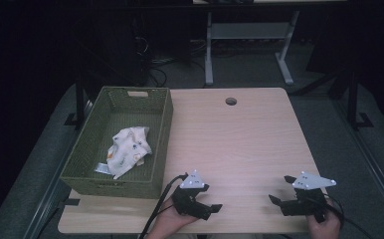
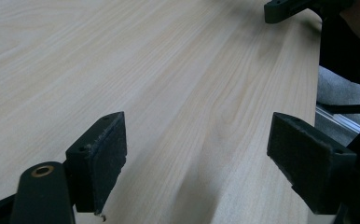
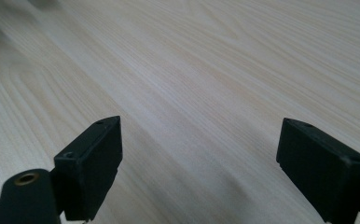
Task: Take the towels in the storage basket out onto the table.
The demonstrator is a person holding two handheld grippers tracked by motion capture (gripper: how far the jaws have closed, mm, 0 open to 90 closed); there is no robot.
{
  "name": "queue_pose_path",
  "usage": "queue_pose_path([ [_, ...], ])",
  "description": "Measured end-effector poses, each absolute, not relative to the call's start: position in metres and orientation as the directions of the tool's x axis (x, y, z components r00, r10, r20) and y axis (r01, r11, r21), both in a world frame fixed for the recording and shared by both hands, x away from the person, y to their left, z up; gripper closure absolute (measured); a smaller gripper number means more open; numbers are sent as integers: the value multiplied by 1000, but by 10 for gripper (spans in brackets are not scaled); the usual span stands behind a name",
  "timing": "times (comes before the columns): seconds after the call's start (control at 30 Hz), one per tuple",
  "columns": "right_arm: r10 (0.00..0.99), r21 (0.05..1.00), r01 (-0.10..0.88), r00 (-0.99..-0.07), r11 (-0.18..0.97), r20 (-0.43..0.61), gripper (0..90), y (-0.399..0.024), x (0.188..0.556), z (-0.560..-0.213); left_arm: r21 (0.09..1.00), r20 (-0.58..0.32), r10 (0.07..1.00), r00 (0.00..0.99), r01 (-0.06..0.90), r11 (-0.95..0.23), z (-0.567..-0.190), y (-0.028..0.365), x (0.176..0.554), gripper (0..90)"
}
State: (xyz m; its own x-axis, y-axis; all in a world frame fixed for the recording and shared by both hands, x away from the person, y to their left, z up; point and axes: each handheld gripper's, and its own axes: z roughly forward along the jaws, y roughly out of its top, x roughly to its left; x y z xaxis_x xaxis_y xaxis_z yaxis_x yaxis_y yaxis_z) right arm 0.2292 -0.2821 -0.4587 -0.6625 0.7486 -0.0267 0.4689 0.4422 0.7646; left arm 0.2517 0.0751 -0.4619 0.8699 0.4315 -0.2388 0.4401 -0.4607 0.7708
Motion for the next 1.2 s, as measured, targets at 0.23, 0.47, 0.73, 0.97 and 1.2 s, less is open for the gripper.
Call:
queue_pose_path([
  [0.23,753,763,476,-658,438,-21,140,-282,228,-460,775,-267,388,882,436,-457,-448,76,261,189],
  [0.47,753,759,479,-657,442,-23,140,-280,231,-461,776,-299,350,888,440,-452,-428,78,279,179],
  [0.73,748,758,477,-664,446,-22,140,-280,231,-461,777,-315,298,901,425,-465,-406,80,295,209],
  [0.97,746,760,471,-665,447,-26,140,-278,229,-460,784,-315,290,904,420,-457,-385,93,296,208],
  [1.2,743,756,472,-668,454,-30,140,-276,228,-460,795,-313,286,906,414,-444,-360,113,300,212],
])
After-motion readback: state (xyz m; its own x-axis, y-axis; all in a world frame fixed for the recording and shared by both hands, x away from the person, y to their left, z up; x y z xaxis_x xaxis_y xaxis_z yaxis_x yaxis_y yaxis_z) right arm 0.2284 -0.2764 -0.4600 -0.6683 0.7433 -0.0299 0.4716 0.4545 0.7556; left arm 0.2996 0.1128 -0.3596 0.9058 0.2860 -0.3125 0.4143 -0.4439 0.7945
